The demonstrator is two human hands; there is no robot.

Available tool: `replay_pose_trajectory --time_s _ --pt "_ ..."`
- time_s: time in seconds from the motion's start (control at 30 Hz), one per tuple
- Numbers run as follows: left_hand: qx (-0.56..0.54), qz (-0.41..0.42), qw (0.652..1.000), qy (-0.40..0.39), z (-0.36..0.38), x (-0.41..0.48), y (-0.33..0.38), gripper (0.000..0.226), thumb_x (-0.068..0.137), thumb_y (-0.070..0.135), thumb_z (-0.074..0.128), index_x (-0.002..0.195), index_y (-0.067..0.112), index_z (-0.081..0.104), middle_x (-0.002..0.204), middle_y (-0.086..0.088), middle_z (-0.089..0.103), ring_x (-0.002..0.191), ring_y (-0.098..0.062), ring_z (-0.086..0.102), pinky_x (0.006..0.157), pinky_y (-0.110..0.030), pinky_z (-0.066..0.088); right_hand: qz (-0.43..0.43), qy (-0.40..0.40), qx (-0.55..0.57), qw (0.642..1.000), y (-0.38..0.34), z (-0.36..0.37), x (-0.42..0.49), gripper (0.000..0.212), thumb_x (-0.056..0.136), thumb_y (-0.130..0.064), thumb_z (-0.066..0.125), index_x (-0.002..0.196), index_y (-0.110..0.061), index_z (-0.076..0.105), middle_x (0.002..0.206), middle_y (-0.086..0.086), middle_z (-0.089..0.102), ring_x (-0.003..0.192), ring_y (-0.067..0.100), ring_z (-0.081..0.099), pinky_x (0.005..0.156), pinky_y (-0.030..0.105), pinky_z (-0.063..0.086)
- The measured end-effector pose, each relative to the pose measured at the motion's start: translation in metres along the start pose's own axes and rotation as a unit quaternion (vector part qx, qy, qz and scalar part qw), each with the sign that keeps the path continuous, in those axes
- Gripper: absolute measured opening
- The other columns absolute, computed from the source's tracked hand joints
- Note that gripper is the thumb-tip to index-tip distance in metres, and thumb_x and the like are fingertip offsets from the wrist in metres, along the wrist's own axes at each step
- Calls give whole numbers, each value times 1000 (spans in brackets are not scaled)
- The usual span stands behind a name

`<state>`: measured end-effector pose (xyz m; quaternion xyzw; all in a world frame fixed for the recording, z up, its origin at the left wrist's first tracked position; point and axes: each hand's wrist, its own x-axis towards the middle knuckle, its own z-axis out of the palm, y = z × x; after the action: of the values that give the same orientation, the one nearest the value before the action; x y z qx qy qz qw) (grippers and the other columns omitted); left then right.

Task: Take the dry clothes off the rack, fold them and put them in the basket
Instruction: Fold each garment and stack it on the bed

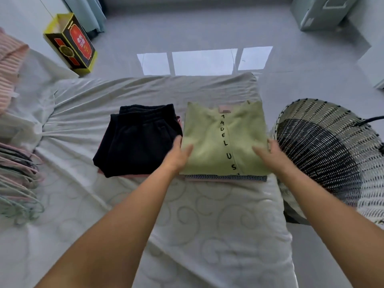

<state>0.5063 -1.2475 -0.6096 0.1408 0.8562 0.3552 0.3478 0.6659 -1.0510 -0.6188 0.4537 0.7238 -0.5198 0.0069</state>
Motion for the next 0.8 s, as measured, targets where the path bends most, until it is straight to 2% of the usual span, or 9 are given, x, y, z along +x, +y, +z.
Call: replay_pose_trajectory --time_s 0.1,0.17,0.3,0.43,0.53,0.6,0.67,0.73,0.8 --pt "98 -4 994 -38 33 7 -27 51 101 28 35 148 16 19 146 -18 32 133 -32 33 106 -34 28 14 13 -53 998 39 30 12 74 92 -37 54 150 -22 9 154 13 19 139 32 23 113 47 23" --pt "96 -5 995 -13 45 14 -35 51 100 24 36 148 17 20 144 -18 34 130 -33 35 105 -35 30 2 40 -29 999 52 37 14 75 92 -35 54 150 -24 8 156 11 13 141 32 17 115 48 18" --pt "106 5 994 10 54 16 -42 51 100 22 37 148 16 20 145 -15 33 131 -31 33 106 -36 28 -3 15 -17 1000 55 35 13 77 92 -39 54 150 -29 5 157 7 8 143 30 12 115 49 14" --pt "62 2 998 -13 51 8 -42 51 101 23 33 149 18 16 152 -12 22 138 -28 26 111 -33 22 6 14 32 999 48 30 4 78 90 -35 58 150 -27 9 155 4 21 141 26 22 115 45 21" --pt "6 16 1000 -15 41 -7 -40 49 101 19 32 149 15 18 155 -8 20 141 -21 22 111 -26 18 14 33 62 997 40 32 -13 68 92 -25 57 148 -16 20 137 -3 39 134 24 32 108 38 27" --pt "-56 24 998 -11 32 -22 -46 48 101 13 34 147 11 24 153 -5 26 141 -18 24 111 -23 17 14 60 40 997 38 36 -25 59 93 -22 55 144 -12 28 138 6 43 132 27 37 103 36 31" --pt "-126 13 992 -2 20 -43 -61 45 100 13 36 145 11 29 146 -3 35 137 -19 32 114 -31 25 27 95 -16 995 39 43 -39 59 93 -21 53 144 -8 27 145 15 38 133 31 35 104 38 31" --pt "-170 -12 985 19 4 -68 -84 42 100 17 39 142 14 35 135 -2 44 128 -19 43 108 -39 36 25 139 -84 986 41 55 -55 64 93 -15 53 146 -4 19 150 18 28 138 32 26 110 40 25" --pt "-194 -31 979 47 -18 -96 -115 34 99 18 39 133 19 44 118 3 53 112 -16 53 96 -34 47 11 156 -148 977 41 73 -76 70 92 -12 51 148 -3 11 156 17 9 144 30 10 115 40 14"
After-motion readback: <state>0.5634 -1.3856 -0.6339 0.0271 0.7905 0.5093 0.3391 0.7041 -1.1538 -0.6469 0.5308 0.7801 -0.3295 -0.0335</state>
